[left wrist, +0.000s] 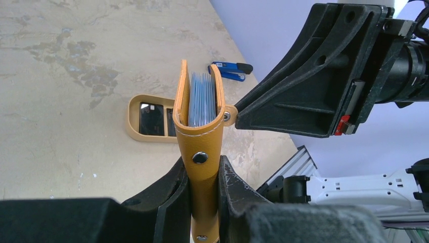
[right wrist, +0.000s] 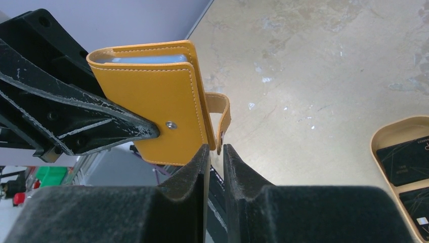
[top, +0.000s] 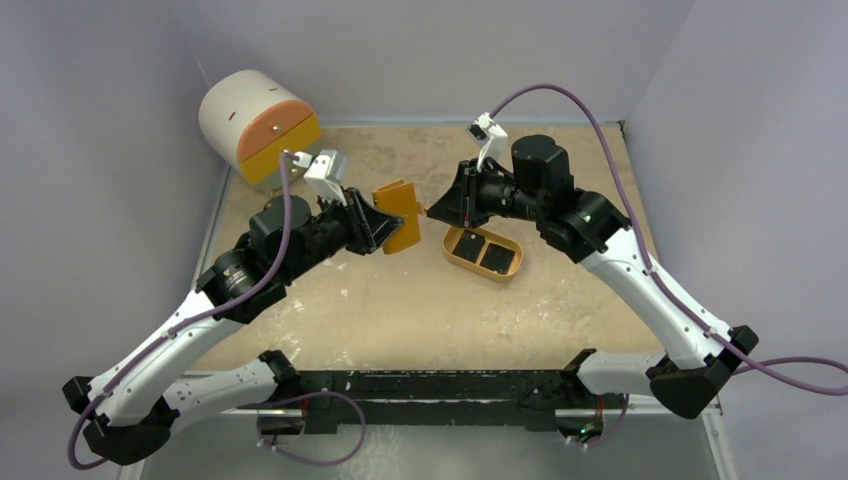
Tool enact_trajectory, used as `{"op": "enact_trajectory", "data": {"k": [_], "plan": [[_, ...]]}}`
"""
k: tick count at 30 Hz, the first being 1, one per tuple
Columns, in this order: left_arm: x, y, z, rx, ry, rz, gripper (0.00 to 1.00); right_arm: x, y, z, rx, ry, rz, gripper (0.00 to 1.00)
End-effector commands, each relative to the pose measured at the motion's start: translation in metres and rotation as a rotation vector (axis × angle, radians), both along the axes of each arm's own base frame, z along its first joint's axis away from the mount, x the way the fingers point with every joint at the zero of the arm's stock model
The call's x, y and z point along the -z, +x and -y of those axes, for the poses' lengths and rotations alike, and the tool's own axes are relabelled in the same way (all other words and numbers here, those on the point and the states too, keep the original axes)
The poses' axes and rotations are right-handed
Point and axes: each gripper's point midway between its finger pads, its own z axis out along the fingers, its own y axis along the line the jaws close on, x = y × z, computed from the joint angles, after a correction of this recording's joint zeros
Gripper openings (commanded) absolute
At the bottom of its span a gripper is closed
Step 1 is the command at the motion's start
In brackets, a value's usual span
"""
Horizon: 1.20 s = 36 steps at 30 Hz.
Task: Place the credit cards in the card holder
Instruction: Close the card holder at the center of the board.
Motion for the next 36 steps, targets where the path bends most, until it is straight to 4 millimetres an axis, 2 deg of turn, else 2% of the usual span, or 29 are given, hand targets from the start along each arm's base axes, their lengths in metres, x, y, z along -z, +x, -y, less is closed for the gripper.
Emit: {"op": "enact_trajectory", "data": {"k": [1,7,12,18,27,36], "plan": [[-0.041,-0.003,0.001,0.018,-0.109,0.090,0.00,-0.014,-0.003,-0.006,-0.028,0.048,0.032,0.18],[-0.042,-0.004,0.001,0.021,-0.113,0.094,0.00,-0.013,-0.002,-0.006,-0.024,0.046,0.029,0.18],[-0.042,-0.003,0.000,0.016,-0.110,0.096,0.00,-0.016,-0.002,-0.005,-0.018,0.053,0.035,0.13],[-0.041,-0.002,-0.001,0.007,-0.102,0.097,0.00,-0.019,-0.005,-0.003,-0.020,0.060,0.032,0.21],[-0.043,-0.003,-0.001,0.010,-0.109,0.097,0.00,-0.020,-0.006,-0.005,-0.036,0.065,0.044,0.00],[-0.029,0.009,-0.004,-0.052,-0.071,0.065,0.00,-0.034,-0.013,-0.005,-0.080,0.065,0.103,0.00]]}}
